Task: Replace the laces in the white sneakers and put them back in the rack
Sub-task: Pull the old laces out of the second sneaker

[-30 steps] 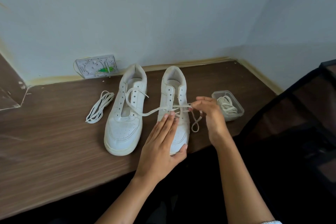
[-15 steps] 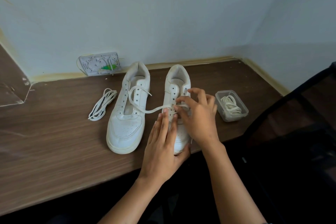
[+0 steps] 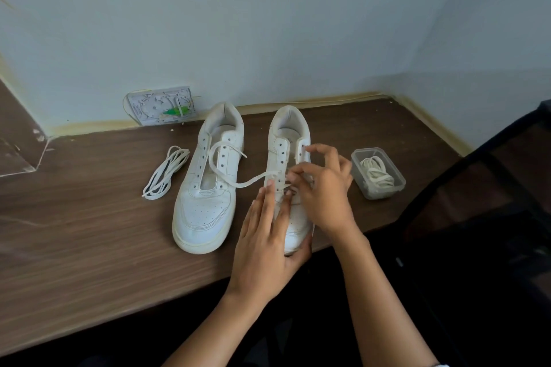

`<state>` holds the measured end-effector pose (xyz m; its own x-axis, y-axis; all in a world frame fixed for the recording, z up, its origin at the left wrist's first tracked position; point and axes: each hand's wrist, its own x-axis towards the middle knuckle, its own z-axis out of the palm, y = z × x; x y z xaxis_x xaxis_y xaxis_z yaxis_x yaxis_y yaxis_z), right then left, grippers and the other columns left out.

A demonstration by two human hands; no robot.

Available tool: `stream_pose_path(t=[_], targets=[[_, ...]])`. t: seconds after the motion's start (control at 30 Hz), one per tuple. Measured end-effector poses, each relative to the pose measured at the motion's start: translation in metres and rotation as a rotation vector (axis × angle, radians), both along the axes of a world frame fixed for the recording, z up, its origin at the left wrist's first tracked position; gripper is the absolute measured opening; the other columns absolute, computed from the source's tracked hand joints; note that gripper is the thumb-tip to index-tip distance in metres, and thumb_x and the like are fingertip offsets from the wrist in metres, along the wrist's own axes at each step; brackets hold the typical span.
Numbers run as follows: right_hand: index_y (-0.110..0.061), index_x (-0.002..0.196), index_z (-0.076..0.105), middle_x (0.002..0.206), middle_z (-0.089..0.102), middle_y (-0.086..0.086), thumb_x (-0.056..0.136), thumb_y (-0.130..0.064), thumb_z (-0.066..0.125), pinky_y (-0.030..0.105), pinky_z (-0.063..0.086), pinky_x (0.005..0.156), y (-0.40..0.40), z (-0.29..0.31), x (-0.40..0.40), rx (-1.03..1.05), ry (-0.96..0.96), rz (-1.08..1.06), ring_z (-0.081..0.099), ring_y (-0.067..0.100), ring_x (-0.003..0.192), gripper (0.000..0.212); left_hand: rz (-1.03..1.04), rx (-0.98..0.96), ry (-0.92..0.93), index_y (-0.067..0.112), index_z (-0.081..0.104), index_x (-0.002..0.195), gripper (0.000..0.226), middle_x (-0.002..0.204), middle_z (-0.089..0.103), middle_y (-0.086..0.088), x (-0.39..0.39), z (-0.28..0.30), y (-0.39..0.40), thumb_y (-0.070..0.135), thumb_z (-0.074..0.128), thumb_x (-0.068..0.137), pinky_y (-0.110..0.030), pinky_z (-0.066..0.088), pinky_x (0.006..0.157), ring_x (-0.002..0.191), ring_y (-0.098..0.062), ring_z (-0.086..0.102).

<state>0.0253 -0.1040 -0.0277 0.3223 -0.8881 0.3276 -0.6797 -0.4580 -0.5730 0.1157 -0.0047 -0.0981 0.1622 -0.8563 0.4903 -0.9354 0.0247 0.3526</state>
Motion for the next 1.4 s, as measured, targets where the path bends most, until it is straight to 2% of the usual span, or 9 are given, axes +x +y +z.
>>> stream_pose_path(t=[0.23,0.37,0.6,0.77,0.9,1.0,1.17,1.3,1.4], targets=[[-0.022,0.078,0.070,0.114,0.063,0.001,0.093,-0.016,0.061,0.037,0.040,0.106,-0.006,0.027,-0.037,0.486,-0.878,-0.137,0.057,0.013,0.111,0.017,0.004,0.020,0.000,0.012,0.039,0.149,0.074,0.159,0.024,-0.016,-0.002,0.001,0.000,0.055,0.045,0.089,-0.039,0.035,0.112,0.143,-0.032,0.033],[-0.028,0.101,0.063,0.122,0.054,0.001,0.090,-0.028,0.068,0.021,0.042,0.093,-0.002,0.022,-0.031,0.188,-0.731,-0.260,0.051,0.005,0.108,0.012,-0.006,0.031,0.009,0.011,0.037,0.149,0.074,0.160,0.022,-0.016,-0.001,0.001,0.000,0.053,0.044,0.088,-0.040,0.033,0.113,0.144,-0.032,0.031],[-0.036,0.105,0.073,0.137,0.045,-0.006,0.089,-0.047,0.065,0.040,0.027,0.100,0.005,0.003,-0.004,-0.094,0.131,-0.029,0.030,0.025,0.123,0.021,0.003,0.026,-0.003,0.009,0.046,0.144,0.072,0.156,0.030,-0.018,0.000,0.004,-0.002,0.056,0.046,0.090,-0.044,0.039,0.111,0.142,-0.032,0.035],[-0.029,0.087,0.076,0.128,0.051,-0.005,0.085,-0.028,0.073,0.038,0.026,0.097,0.002,-0.003,0.001,-0.195,0.052,-0.055,0.034,0.024,0.118,0.003,0.018,-0.002,-0.018,0.009,0.048,0.143,0.071,0.155,0.033,-0.018,-0.001,0.004,-0.001,0.057,0.047,0.090,-0.041,0.039,0.111,0.139,-0.032,0.039],[-0.034,0.082,0.069,0.111,0.044,-0.014,0.089,-0.014,0.069,0.032,0.039,0.097,-0.004,0.008,-0.011,-0.119,-0.424,-0.284,0.039,0.019,0.111,0.021,0.008,0.005,-0.021,0.010,0.047,0.144,0.071,0.156,0.031,-0.018,0.000,0.003,-0.002,0.054,0.046,0.089,-0.045,0.041,0.109,0.141,-0.034,0.037],[-0.025,0.087,0.066,0.111,0.040,-0.010,0.095,-0.021,0.062,0.024,0.039,0.090,-0.009,0.022,-0.033,-0.075,-0.665,-0.569,0.041,0.022,0.117,0.009,0.022,0.015,-0.028,0.011,0.044,0.145,0.072,0.156,0.031,-0.017,-0.001,0.004,-0.001,0.054,0.044,0.088,-0.042,0.040,0.111,0.140,-0.033,0.038],[-0.029,0.108,0.068,0.119,0.041,-0.009,0.093,-0.028,0.065,0.000,0.024,0.088,-0.004,0.019,-0.036,-0.128,-0.419,-0.434,0.035,0.019,0.115,0.015,0.020,0.006,-0.014,0.010,0.045,0.145,0.072,0.156,0.030,-0.019,-0.002,0.002,-0.001,0.052,0.046,0.088,-0.043,0.039,0.111,0.138,-0.036,0.039],[-0.035,0.107,0.071,0.120,0.052,-0.008,0.088,-0.045,0.065,0.031,0.023,0.097,0.000,0.008,-0.014,-0.162,0.028,-0.139,0.035,0.023,0.115,0.022,0.023,0.012,-0.021,0.009,0.046,0.144,0.072,0.156,0.031,-0.019,-0.002,0.003,-0.002,0.051,0.048,0.085,-0.044,0.040,0.110,0.136,-0.037,0.042],[-0.029,0.100,0.069,0.110,0.061,-0.010,0.091,-0.045,0.062,0.034,0.019,0.092,0.004,-0.001,0.001,-0.124,0.094,-0.140,0.039,0.019,0.114,0.019,0.034,0.001,-0.022,0.008,0.048,0.143,0.073,0.155,0.032,-0.019,-0.002,0.004,-0.002,0.055,0.048,0.087,-0.043,0.039,0.110,0.136,-0.036,0.042]])
